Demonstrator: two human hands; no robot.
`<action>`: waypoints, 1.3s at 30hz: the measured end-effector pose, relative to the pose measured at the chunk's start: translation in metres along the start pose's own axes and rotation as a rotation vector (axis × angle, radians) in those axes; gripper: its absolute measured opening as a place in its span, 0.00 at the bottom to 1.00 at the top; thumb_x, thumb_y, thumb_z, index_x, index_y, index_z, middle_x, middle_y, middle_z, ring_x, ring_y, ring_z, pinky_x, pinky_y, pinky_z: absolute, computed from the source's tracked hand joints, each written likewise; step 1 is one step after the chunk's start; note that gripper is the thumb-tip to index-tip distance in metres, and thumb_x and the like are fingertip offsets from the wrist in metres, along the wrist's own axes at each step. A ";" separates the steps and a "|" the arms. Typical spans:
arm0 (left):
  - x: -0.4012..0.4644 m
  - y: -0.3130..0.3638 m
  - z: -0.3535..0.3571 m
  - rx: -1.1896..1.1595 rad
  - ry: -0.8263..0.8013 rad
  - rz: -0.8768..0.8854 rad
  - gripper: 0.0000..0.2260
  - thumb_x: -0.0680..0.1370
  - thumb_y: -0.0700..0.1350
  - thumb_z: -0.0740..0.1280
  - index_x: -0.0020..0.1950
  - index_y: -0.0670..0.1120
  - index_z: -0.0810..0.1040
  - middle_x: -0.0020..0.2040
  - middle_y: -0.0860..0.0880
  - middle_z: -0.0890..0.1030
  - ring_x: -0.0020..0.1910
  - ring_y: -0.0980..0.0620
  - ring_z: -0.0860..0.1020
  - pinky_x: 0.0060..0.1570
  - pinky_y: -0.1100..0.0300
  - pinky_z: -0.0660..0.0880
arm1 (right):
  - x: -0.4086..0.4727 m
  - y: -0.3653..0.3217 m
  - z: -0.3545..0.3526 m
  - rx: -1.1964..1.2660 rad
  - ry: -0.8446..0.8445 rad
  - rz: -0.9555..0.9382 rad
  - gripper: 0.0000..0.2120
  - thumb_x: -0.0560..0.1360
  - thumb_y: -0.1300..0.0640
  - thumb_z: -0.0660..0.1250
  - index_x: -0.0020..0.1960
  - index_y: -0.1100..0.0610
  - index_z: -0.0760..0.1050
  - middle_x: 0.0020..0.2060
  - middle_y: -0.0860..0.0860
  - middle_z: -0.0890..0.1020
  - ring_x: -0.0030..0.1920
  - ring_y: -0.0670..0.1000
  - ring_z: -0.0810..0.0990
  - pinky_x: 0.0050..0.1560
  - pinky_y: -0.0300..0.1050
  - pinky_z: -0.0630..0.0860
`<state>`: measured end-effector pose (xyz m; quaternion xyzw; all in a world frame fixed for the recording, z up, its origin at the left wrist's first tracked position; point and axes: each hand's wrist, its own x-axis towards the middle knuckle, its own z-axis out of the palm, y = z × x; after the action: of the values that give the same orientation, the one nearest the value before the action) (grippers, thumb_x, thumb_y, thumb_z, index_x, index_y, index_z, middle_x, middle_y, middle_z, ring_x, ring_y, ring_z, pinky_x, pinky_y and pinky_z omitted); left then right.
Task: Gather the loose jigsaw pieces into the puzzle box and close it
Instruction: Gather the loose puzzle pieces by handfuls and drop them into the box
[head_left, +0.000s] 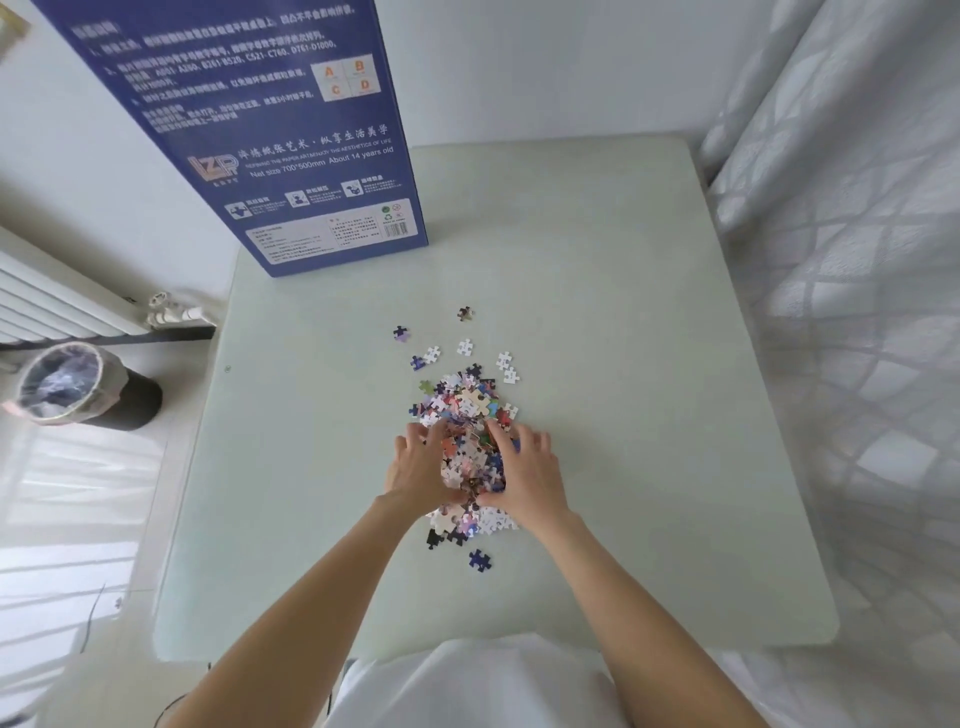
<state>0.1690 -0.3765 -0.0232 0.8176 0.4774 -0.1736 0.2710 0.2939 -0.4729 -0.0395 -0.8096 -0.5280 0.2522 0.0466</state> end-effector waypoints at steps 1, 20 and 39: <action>-0.001 0.001 0.000 -0.027 0.011 -0.012 0.45 0.65 0.52 0.77 0.74 0.50 0.55 0.67 0.45 0.63 0.62 0.46 0.66 0.57 0.56 0.71 | 0.001 -0.003 -0.001 0.048 -0.006 0.019 0.46 0.67 0.42 0.72 0.76 0.50 0.49 0.65 0.54 0.65 0.61 0.56 0.65 0.56 0.48 0.72; 0.004 -0.031 -0.023 -0.280 0.021 0.009 0.20 0.71 0.47 0.73 0.62 0.49 0.75 0.56 0.48 0.80 0.52 0.50 0.77 0.49 0.61 0.71 | 0.027 -0.040 -0.006 0.119 0.003 -0.006 0.36 0.69 0.47 0.72 0.71 0.51 0.59 0.66 0.54 0.66 0.65 0.55 0.66 0.58 0.47 0.72; 0.014 -0.047 -0.036 -0.323 0.062 0.055 0.11 0.75 0.46 0.69 0.57 0.49 0.78 0.52 0.49 0.82 0.47 0.52 0.80 0.53 0.62 0.74 | 0.032 -0.034 -0.032 0.236 0.137 0.052 0.23 0.74 0.45 0.65 0.64 0.56 0.71 0.40 0.48 0.80 0.37 0.48 0.79 0.39 0.36 0.74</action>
<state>0.1357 -0.3267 -0.0155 0.7810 0.4848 -0.0619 0.3888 0.2902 -0.4241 -0.0118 -0.8272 -0.4690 0.2580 0.1710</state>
